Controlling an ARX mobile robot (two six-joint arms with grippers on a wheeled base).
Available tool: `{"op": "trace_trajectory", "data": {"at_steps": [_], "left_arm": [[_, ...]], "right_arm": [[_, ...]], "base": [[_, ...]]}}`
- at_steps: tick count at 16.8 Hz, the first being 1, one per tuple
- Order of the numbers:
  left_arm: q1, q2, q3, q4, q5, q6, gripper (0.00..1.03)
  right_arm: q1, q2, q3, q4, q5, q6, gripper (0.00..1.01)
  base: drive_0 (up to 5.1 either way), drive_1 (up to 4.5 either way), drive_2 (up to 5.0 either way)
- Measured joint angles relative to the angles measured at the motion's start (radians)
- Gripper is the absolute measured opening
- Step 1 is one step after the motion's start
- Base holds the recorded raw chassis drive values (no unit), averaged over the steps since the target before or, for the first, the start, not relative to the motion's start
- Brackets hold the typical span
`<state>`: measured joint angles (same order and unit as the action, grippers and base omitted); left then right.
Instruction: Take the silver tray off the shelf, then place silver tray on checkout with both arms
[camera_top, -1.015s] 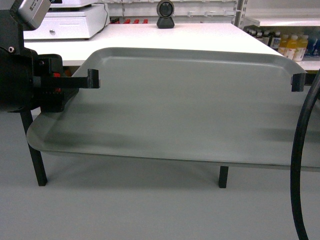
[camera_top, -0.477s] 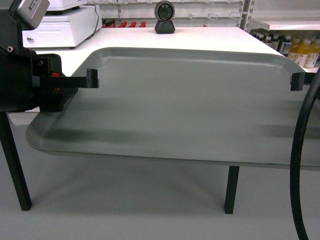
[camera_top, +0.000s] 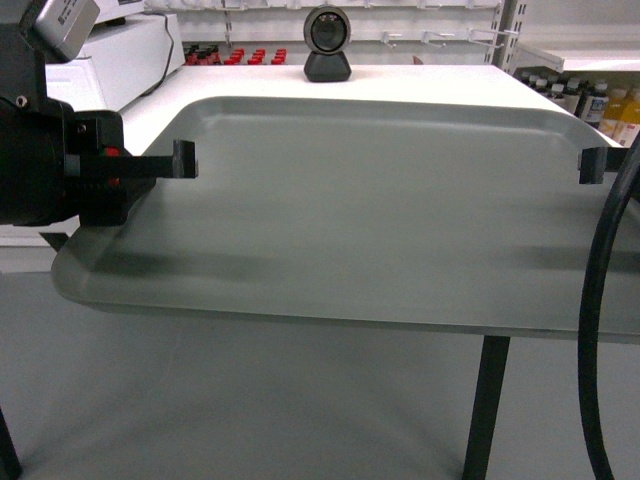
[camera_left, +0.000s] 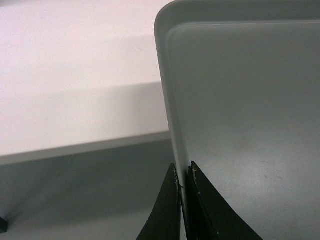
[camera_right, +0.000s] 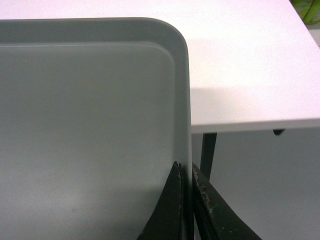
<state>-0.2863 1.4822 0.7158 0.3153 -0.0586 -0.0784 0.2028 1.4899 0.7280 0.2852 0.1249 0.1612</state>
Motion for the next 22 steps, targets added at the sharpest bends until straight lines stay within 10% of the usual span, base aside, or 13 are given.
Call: {"op": "trace_trajectory", "data": {"at_steps": [22], "left_arm": [[0.0,0.003,0.0,0.007,0.002,0.0,0.03]], "right_arm": [[-0.001,0.001,0.0,0.004,0.001,0.0,0.03]], "base": [[0.1,4.31,-4.1]]}}
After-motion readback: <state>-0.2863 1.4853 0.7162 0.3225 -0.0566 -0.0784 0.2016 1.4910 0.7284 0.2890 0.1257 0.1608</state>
